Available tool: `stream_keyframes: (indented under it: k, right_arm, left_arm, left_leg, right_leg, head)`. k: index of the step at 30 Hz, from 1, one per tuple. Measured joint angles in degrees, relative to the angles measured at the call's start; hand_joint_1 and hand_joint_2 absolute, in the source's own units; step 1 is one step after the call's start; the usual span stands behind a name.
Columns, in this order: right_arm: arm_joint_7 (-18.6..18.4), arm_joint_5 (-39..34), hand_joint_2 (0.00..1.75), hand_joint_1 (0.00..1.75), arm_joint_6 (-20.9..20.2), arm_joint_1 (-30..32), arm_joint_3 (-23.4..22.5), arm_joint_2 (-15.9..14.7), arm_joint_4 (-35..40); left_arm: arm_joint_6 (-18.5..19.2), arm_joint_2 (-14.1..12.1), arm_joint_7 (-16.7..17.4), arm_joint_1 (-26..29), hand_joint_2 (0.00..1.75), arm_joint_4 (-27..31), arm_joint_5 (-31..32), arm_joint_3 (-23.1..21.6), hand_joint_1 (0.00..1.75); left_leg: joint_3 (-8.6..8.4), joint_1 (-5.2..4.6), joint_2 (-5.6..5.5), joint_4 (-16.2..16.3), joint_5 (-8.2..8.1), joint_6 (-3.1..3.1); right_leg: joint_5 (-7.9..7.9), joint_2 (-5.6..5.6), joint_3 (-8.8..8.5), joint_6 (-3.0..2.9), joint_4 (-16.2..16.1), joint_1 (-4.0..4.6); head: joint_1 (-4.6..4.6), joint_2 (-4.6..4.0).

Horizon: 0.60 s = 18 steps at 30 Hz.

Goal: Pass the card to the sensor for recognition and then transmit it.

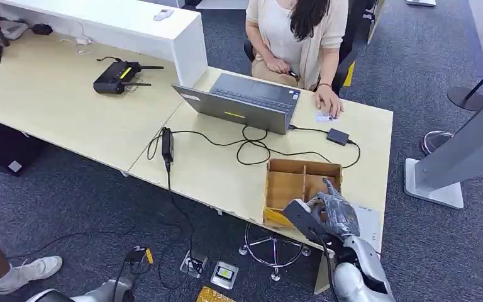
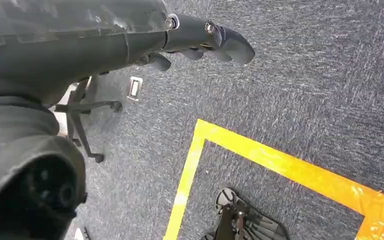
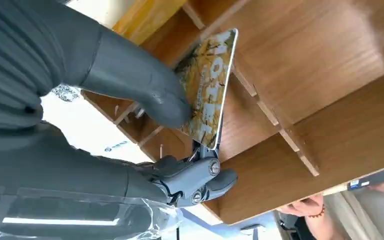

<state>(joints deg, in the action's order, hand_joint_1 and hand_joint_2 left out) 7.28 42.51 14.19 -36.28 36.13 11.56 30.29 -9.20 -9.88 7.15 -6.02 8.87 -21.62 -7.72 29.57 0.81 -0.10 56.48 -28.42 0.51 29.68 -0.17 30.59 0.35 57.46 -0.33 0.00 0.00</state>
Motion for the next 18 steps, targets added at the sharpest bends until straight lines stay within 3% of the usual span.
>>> stream_keyframes:
  k: [18]
  right_arm:
    - [-0.1, -0.2, 1.75, 1.75, -0.3, 0.0, 0.0, -0.2, 0.2]
  left_arm:
    - [0.0, 0.0, 0.0, 0.0, 0.0, 0.0, 0.0, -0.4, 0.0]
  left_leg:
    - [-0.01, 0.0, 0.0, 0.0, 0.0, 0.0]
  right_leg:
    - [0.0, 0.0, -0.01, 0.0, 0.0, 0.0]
  head:
    - [0.0, 0.0]
